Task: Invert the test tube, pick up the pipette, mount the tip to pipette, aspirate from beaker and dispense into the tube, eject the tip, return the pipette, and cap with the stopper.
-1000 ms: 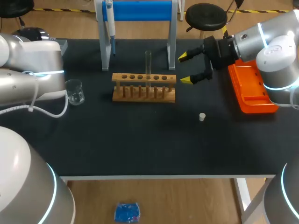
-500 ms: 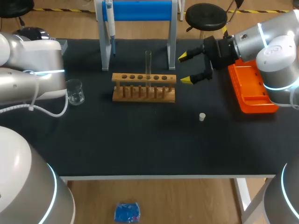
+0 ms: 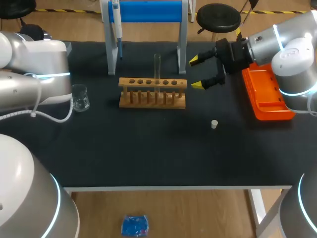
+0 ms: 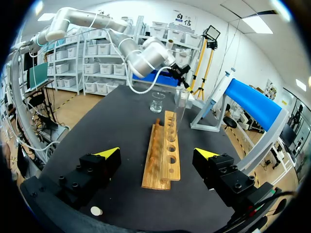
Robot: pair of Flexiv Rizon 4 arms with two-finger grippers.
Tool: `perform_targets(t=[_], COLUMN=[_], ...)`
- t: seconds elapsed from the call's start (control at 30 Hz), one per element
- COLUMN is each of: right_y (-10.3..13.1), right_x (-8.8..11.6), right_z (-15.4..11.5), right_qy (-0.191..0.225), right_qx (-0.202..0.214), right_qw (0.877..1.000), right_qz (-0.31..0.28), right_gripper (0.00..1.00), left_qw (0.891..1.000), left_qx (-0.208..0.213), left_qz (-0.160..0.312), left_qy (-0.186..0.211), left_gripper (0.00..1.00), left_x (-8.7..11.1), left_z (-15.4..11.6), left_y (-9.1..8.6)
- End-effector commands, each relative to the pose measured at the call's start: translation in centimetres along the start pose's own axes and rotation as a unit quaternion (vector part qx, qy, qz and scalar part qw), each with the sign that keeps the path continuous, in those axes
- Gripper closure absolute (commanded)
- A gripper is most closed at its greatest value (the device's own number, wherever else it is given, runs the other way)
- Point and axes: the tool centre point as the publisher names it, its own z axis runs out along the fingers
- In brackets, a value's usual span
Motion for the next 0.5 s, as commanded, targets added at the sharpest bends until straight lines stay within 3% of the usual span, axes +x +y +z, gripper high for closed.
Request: perform_targets(t=[0.03, 0.4, 0.5], right_y=[0.0, 0.0, 0.0], right_x=[0.1, 0.1, 0.1], right_z=[-0.1, -0.1, -0.1], right_qy=[0.0, 0.0, 0.0], right_qx=[0.001, 0.001, 0.001], right_qw=[1.0, 1.0, 1.0], right_qz=[0.0, 0.0, 0.0], right_gripper=[0.0, 0.0, 0.0], left_qw=[1.0, 1.0, 0.999], left_qx=[0.007, 0.025, 0.014], left_qz=[0.002, 0.009, 0.038], left_qy=[0.0, -0.004, 0.015], left_gripper=[1.0, 1.0, 1.0], left_x=[0.0, 0.1, 0.8], left_z=[-1.3, -3.1, -4.5], left_y=[-0.9, -2.7, -3.7])
